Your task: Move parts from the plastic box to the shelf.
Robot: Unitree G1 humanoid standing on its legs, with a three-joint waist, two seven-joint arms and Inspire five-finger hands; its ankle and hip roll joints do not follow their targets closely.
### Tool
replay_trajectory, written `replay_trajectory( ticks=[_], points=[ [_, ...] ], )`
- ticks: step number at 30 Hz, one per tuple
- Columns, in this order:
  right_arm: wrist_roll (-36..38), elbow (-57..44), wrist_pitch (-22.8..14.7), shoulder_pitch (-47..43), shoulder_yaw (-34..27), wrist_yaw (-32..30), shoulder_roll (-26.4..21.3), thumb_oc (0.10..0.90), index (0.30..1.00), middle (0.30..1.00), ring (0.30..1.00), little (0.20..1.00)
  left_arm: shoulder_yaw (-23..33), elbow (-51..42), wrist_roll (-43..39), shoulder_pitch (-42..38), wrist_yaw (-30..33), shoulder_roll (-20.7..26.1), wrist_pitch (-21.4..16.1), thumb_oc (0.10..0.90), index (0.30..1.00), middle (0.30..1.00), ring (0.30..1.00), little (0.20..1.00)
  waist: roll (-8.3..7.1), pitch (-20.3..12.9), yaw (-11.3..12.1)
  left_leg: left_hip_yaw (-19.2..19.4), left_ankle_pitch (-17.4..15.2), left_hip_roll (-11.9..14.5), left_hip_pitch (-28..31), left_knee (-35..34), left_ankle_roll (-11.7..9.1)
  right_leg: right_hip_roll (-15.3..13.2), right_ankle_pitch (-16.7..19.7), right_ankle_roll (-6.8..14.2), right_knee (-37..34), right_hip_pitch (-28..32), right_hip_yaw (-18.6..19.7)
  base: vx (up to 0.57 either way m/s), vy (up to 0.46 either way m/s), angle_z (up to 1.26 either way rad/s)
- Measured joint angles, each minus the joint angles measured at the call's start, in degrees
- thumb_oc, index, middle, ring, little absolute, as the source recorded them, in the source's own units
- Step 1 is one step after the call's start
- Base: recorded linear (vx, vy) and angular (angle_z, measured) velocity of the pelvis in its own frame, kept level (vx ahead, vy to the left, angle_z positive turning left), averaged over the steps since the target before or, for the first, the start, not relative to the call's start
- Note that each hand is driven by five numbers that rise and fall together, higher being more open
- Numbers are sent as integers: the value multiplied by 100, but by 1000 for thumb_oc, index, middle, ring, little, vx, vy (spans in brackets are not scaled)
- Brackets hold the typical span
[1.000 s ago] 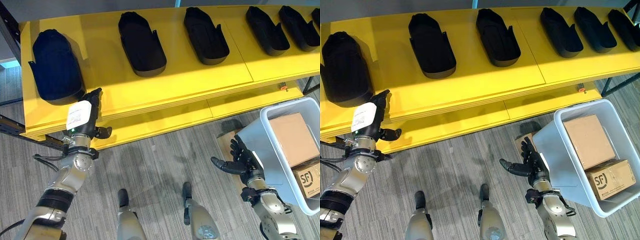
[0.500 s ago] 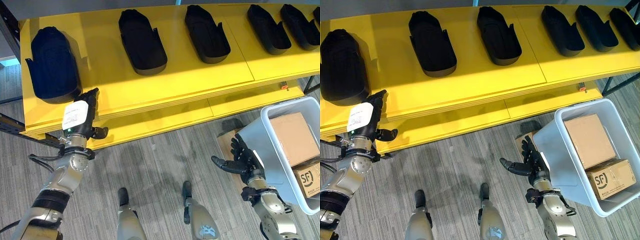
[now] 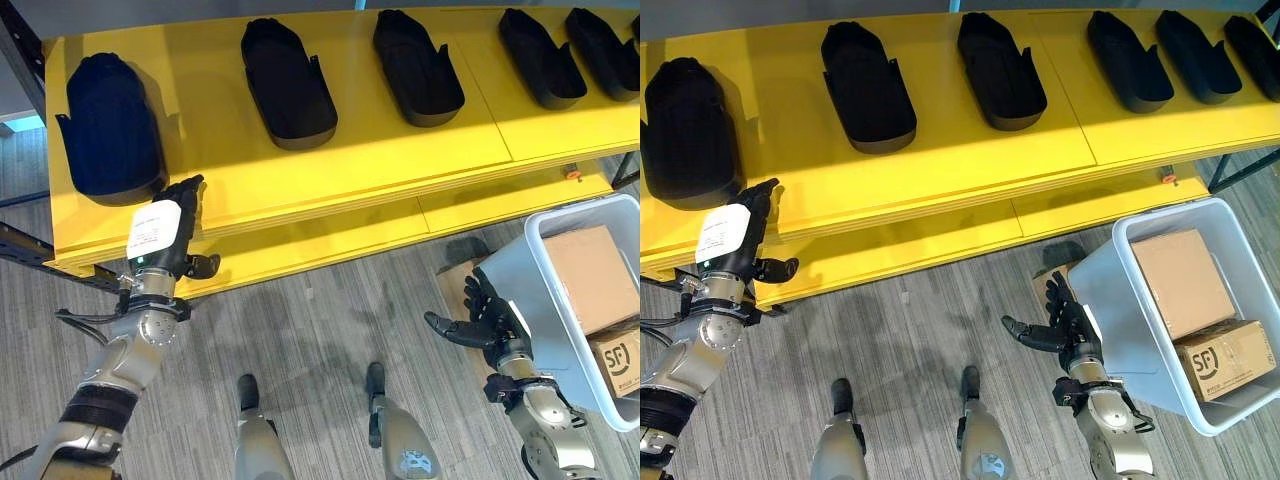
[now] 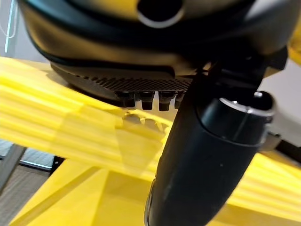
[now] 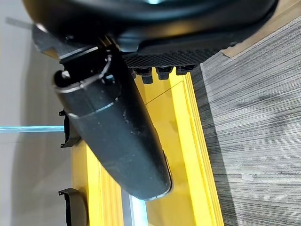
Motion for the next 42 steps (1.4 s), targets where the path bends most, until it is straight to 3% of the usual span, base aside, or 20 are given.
replay_trajectory(
  ticks=[10, 16, 23, 29, 42],
  points=[
    [-6, -37, -81, 49, -199, -2, 14, 900, 1000, 1000, 1000, 1000, 385, -1473, -269, 967, -283, -53, -437, 900, 1000, 1000, 1000, 1000, 77, 42, 122, -19, 17, -45, 29, 1, 22, -46, -6, 6, 42, 33, -11, 0, 0, 0],
    [-125, -37, -88, 107, -234, -2, 14, 900, 1000, 1000, 1000, 1000, 788, -1788, -573, 963, -278, -109, -540, 900, 1000, 1000, 1000, 1000, 113, 60, 167, -14, -14, -98, 126, -2, 92, -105, -51, 31, 144, 79, 0, 3, -2, 1],
    [-208, -37, -88, 229, -248, 10, 14, 900, 1000, 1000, 1000, 1000, 868, -1704, -723, 366, -98, -108, -536, 900, 1000, 1000, 1000, 1000, 130, 52, 173, -22, -21, -130, 176, 8, 101, -169, -66, 39, 187, 122, 4, 34, -1, 2],
    [-206, -42, -82, 125, -236, 49, 13, 900, 1000, 1000, 1000, 1000, 729, -663, -925, -914, 287, -66, -491, 900, 1000, 1000, 1000, 1000, 151, 38, 15, -13, -30, -147, 186, 72, 109, -169, -69, 41, 242, 132, 19, 10, 0, 0],
    [-202, -70, 18, 255, -216, 64, -21, 900, 1000, 1000, 1000, 1000, -39, 1123, -1598, -2345, 642, -3, -72, 900, 1000, 1000, 1000, 1000, 184, -205, -252, 19, -70, -99, -33, 258, 75, -141, -64, 31, 318, -92, 84, 2, -2, -2]
  ],
)
